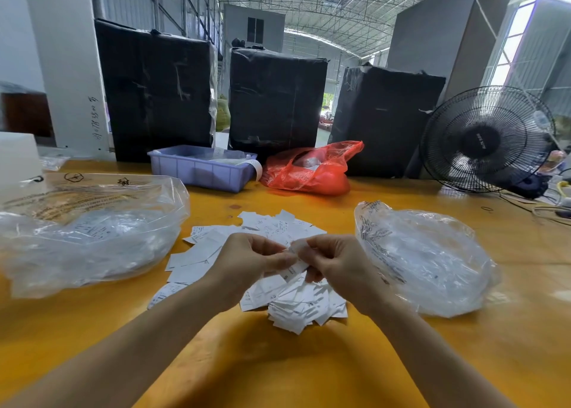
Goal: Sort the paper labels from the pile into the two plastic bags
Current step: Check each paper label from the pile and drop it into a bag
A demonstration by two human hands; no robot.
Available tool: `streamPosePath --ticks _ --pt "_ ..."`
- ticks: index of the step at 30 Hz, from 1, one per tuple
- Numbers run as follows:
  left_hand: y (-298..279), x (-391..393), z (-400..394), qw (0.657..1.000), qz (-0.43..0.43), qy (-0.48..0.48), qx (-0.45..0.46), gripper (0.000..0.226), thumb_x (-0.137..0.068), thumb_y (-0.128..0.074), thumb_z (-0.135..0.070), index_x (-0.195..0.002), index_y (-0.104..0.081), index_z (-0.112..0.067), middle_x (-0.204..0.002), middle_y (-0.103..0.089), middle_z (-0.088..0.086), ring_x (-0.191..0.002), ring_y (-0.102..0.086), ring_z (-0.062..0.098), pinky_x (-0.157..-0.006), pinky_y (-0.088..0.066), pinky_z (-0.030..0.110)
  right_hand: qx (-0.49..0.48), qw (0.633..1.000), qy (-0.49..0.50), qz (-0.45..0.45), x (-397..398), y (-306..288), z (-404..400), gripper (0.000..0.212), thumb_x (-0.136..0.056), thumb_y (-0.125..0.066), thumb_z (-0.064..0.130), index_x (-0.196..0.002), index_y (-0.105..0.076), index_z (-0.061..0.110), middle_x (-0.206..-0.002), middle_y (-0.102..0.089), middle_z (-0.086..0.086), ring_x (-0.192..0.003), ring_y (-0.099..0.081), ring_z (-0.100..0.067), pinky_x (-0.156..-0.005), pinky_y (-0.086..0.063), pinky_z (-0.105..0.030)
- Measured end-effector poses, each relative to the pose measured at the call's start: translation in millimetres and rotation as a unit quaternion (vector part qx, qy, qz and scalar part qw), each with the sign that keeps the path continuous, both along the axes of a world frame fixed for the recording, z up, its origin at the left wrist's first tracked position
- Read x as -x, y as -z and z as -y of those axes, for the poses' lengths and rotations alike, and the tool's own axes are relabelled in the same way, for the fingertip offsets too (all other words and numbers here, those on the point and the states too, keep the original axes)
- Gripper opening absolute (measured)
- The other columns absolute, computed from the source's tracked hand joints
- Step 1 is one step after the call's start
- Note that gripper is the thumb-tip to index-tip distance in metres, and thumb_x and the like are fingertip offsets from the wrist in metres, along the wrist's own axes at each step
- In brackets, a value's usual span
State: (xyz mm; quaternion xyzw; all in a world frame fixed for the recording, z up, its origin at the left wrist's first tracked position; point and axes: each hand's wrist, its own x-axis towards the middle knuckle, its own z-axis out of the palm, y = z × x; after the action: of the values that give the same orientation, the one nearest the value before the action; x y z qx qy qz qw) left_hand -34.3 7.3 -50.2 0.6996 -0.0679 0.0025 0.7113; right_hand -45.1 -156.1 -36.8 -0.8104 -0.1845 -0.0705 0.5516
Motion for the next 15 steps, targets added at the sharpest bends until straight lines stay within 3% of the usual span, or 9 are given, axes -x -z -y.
streamPosePath --ticks 4,7,11,13,15 --pt "-3 -1 -1 0.995 -0.056 -0.011 0.076 0.012 -0.079 -0.07 -0.004 -0.08 -0.068 0.008 -0.069 -0.07 0.014 -0.063 -0.068 0.017 -0.054 -0.054 0.021 0.058 0.998 -0.007 -0.002 -2 2 -4 0.022 -0.097 -0.046 0.004 -0.106 -0.066 0.001 -0.061 -0.053 -0.003 -0.052 -0.049 -0.003 -0.054 -0.045 -0.019" --pt "-6 3 1 0.991 -0.079 -0.008 0.104 0.021 -0.068 -0.074 -0.008 -0.083 -0.068 0.007 -0.069 -0.069 0.013 -0.065 -0.067 0.019 -0.051 -0.053 0.023 0.055 0.997 -0.042 -0.038 1 1 -6 0.026 -0.099 -0.043 0.006 -0.108 -0.065 0.013 -0.069 -0.054 0.003 -0.062 -0.048 -0.006 -0.06 -0.046 -0.02" --pt "-5 5 5 0.982 -0.095 -0.034 0.16 0.033 -0.05 -0.075 -0.011 -0.079 -0.069 0.004 -0.076 -0.069 0.019 -0.071 -0.066 0.029 -0.059 -0.055 0.033 0.067 0.986 -0.132 -0.074 10 1 -12 0.023 -0.097 -0.05 0.021 -0.117 -0.06 0.023 -0.11 -0.06 -0.006 -0.082 -0.057 -0.013 -0.077 -0.053 -0.031" --pt "-4 5 6 0.973 -0.098 -0.037 0.206 0.034 -0.051 -0.075 -0.006 -0.082 -0.068 0.005 -0.083 -0.069 0.022 -0.077 -0.067 0.032 -0.067 -0.056 0.038 0.061 0.988 -0.131 -0.054 12 6 -18 0.04 -0.089 -0.063 0.023 -0.128 -0.053 0.024 -0.129 -0.053 -0.008 -0.088 -0.063 -0.016 -0.084 -0.055 -0.037" --pt "-4 4 7 0.964 -0.108 -0.031 0.242 0.033 -0.053 -0.074 -0.006 -0.084 -0.066 0.003 -0.083 -0.068 0.02 -0.079 -0.067 0.032 -0.068 -0.056 0.039 0.038 0.996 -0.073 -0.031 11 9 -21 0.059 -0.083 -0.071 0.019 -0.136 -0.045 0.024 -0.131 -0.049 -0.01 -0.094 -0.065 -0.021 -0.085 -0.056 -0.039"
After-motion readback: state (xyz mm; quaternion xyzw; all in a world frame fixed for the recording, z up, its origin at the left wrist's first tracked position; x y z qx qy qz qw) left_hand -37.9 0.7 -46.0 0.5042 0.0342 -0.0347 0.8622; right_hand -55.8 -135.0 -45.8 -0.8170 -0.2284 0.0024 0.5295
